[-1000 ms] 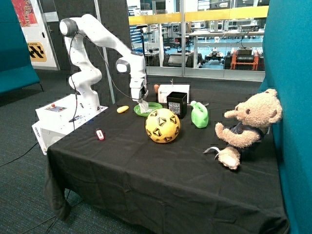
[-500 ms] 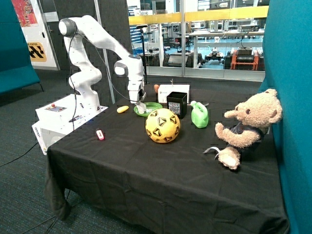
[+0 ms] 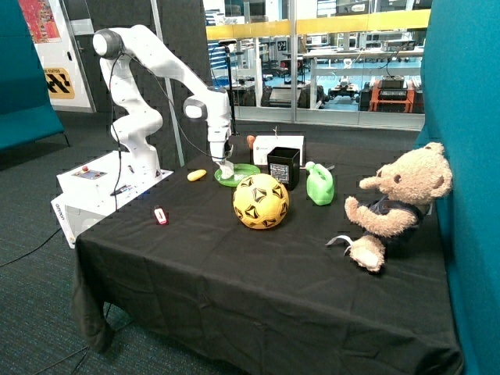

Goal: Dry the plate

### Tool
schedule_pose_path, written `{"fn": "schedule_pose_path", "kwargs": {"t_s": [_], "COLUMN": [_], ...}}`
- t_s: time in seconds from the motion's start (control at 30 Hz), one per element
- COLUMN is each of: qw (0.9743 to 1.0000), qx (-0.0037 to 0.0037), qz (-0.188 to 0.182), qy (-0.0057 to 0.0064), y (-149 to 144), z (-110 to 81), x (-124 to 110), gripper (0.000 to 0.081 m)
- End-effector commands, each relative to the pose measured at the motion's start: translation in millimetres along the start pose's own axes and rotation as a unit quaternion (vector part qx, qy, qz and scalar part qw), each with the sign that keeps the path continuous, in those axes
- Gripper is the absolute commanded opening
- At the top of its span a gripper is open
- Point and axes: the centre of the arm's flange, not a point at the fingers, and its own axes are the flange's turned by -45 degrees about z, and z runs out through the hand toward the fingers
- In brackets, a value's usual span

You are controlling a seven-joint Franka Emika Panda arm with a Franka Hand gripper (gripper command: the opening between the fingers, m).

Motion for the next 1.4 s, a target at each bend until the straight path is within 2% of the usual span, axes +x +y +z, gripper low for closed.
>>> {"fn": "schedule_pose_path", "kwargs": {"t_s": [0.0,0.37,0.47,0.73,1.0,1.37], "qw": [0.9998,0.9998,0.9998,0.9999,1.0,0.9991], "qx": [0.00132,0.00132,0.00132,0.00132,0.00133,0.00134], "qz": [-0.019,-0.021,-0.019,-0.01,0.005,0.041], "qy": [0.0005,0.0005,0.0005,0.0005,0.0004,0.0004], "y": [-26,-40,-40,-36,-19,28], "z": [2.8,11.1,14.6,18.9,21.5,22.8], "x": [14,48,62,78,93,106], "gripper": [0.0,0.0,0.0,0.0,0.0,0.0]}}
